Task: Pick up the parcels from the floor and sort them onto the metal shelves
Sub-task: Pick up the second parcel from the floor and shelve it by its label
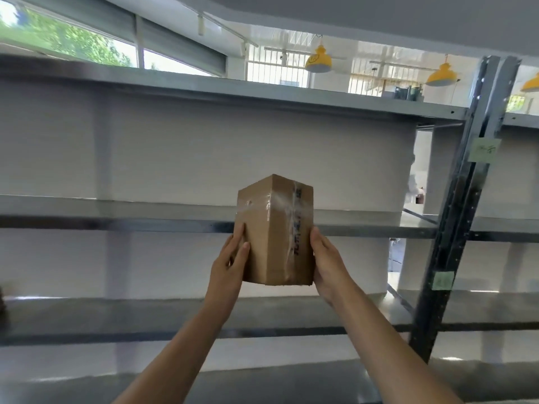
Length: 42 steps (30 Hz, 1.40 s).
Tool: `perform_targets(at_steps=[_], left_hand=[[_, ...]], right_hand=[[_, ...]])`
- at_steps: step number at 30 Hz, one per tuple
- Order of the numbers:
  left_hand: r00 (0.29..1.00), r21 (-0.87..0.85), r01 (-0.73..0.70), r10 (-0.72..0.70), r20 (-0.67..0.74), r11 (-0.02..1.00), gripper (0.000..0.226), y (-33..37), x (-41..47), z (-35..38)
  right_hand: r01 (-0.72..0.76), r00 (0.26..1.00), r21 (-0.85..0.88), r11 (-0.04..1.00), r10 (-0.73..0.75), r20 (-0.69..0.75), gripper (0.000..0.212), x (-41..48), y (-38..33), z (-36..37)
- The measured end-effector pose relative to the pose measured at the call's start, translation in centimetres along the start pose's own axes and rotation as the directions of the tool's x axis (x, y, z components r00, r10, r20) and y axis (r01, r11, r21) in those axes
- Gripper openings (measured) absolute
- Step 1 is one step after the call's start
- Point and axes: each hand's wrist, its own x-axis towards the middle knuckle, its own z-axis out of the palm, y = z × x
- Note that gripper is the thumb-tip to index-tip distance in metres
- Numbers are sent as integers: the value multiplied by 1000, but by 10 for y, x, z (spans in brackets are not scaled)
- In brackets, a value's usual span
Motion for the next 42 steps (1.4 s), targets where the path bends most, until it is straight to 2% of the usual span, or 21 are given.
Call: perform_targets(at_steps=[6, 12, 15, 18, 23, 27, 30, 36, 42], left_hand=[[1000, 55, -15, 16, -6, 998, 59, 10, -7, -31], [1000, 126, -22, 22, 0, 992, 54, 11, -9, -43], [1000, 110, 0, -2, 15, 994, 47, 14, -6, -48], [999, 36, 38, -39, 35, 999, 44, 16, -5, -53], [999, 54, 35, -35, -6, 998, 44, 20, -10, -57], [997, 52, 47, -44, -62, 998, 42, 20, -14, -66], [996, 41, 64, -61, -72, 997, 40, 18, -19, -70], [982, -95, 89, -103, -157, 992, 22, 19, -23, -69], [954, -296, 176, -236, -184, 939, 41, 21, -22, -76]], right_hand=[[3, 1000, -5, 1000, -3, 31, 47, 0, 1, 36], [8, 999, -36, 999, -6, 54, 27, 9, -1, 43], [3, 997, -52, 999, 1, 80, 23, 13, -1, 42], [-30, 991, -40, 999, 35, 127, 29, 14, 0, 39], [-75, 974, -26, 997, 79, 212, 40, 13, 1, 43], [-73, 980, 27, 997, 67, 186, 47, 10, 1, 50], [-51, 984, -43, 998, 58, 171, 50, 7, 0, 57], [-29, 976, -53, 998, 40, 213, 40, 2, 1, 61], [56, 956, -54, 997, -38, 291, 50, -2, 0, 64]])
